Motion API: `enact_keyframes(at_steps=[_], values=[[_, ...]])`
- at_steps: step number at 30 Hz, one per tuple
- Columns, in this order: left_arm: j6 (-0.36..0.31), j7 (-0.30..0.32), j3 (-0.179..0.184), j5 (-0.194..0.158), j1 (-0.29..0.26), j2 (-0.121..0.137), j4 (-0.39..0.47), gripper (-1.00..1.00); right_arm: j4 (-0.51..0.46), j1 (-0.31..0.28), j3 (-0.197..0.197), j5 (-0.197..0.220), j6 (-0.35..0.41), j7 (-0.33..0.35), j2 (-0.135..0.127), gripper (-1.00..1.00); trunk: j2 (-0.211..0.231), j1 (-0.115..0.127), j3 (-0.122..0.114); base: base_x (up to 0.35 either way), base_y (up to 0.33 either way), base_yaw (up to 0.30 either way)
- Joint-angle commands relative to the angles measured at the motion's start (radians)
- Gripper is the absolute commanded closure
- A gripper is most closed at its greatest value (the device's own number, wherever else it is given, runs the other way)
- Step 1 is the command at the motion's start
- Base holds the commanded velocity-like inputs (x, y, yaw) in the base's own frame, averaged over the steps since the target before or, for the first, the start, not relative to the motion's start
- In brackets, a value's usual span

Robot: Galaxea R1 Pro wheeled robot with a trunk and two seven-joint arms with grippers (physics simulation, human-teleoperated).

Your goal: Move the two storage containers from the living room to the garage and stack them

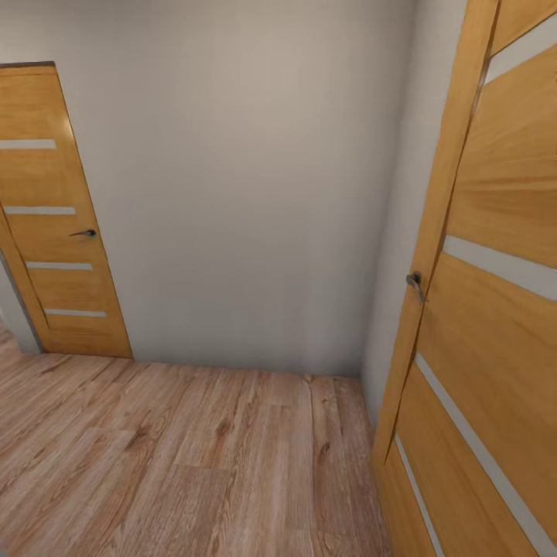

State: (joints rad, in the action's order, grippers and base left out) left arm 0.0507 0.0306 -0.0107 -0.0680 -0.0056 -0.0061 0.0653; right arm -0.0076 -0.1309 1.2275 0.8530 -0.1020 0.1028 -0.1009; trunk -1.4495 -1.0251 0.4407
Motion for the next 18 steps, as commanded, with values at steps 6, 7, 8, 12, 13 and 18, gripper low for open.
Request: enact_keyframes(at_steps=[6,7,8,12,13,18], values=[[0.003,0.004,-0.001,-0.006,-0.001,0.000,-0.001,-1.00,0.000,0.000,0.007,0.009,-0.002,0.004,-0.002,-1.00,-0.001,0.000,0.001,0.015,0.000,-0.011],[0.004,0.005,-0.001,-0.006,-0.001,0.000,-0.001,-1.00,0.000,0.000,0.007,0.009,-0.002,0.005,-0.002,-1.00,-0.001,0.000,0.001,0.171,0.000,-0.002],[0.004,0.005,0.000,-0.005,-0.001,0.000,-0.001,-1.00,0.000,0.000,0.007,0.009,-0.002,0.005,-0.002,-1.00,-0.001,0.000,0.001,0.225,0.000,-0.001],[0.004,0.006,0.000,-0.004,-0.001,0.000,-0.001,-1.00,0.000,0.000,0.007,0.009,-0.002,0.005,-0.002,-1.00,-0.001,0.000,0.001,0.286,0.000,0.000],[0.004,0.006,0.001,-0.004,-0.001,0.000,-0.001,-1.00,0.000,0.000,0.007,0.009,-0.002,0.004,-0.002,-1.00,-0.001,0.000,0.001,0.312,0.000,0.000],[0.003,0.005,0.000,-0.006,-0.001,0.000,-0.001,-1.00,0.000,0.000,0.007,0.009,-0.002,0.004,-0.002,-1.00,-0.001,0.000,0.001,0.196,0.000,0.000]])
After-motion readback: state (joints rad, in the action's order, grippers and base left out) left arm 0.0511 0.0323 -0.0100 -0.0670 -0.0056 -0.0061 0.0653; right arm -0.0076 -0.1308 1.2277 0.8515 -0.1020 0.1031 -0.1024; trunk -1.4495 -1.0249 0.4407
